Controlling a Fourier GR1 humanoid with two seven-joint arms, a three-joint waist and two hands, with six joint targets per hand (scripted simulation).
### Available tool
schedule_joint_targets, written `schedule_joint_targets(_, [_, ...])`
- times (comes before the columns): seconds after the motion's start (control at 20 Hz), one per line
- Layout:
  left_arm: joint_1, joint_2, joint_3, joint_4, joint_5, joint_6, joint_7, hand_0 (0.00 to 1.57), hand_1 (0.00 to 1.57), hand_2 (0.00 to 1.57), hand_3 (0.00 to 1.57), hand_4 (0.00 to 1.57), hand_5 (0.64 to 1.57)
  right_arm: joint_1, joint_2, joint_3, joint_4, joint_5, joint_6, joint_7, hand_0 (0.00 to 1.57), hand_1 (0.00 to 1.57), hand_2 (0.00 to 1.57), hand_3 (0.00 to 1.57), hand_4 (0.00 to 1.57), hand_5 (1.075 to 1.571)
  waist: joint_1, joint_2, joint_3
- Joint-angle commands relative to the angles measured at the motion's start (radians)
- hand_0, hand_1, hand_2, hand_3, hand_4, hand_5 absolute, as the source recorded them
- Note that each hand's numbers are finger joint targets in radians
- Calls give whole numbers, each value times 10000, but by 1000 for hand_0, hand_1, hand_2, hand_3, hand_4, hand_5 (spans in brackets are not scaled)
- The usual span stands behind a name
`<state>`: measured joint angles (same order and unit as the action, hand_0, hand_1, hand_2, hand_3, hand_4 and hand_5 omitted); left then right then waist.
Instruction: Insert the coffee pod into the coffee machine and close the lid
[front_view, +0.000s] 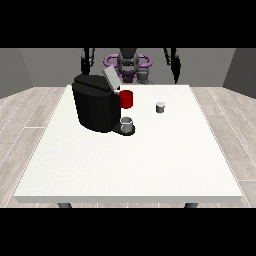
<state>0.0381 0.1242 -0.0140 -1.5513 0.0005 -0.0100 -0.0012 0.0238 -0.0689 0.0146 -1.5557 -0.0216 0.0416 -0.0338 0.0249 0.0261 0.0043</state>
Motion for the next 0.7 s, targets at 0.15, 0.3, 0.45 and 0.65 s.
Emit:
schedule_joint_targets(0.15, [-21,623,-527,-635,-641,-775,131,0,0,0,0,0,1571,-360,47,-275,703,225,-335,-20,0,0,0,0,0,1571,183,-526,-40])
schedule_joint_targets(0.3, [-44,1185,-966,-441,-1395,-1133,-1190,0,0,0,0,0,1571,-275,-320,-698,440,1181,-1449,-41,0,0,0,0,0,1571,-361,-559,-50])
schedule_joint_targets(0.45, [197,1160,-1259,-593,-1699,-1202,-1380,0,0,0,0,0,1571,-101,61,-494,563,1664,-2071,-195,0,0,0,0,0,1571,-136,-744,-44])
schedule_joint_targets(0.65, [-1327,2073,-11,520,-1616,-1604,-1251,0,0,0,0,0,1571,-713,6,-106,171,1899,-1920,415,0,0,0,0,0,1571,-796,-62,-46])
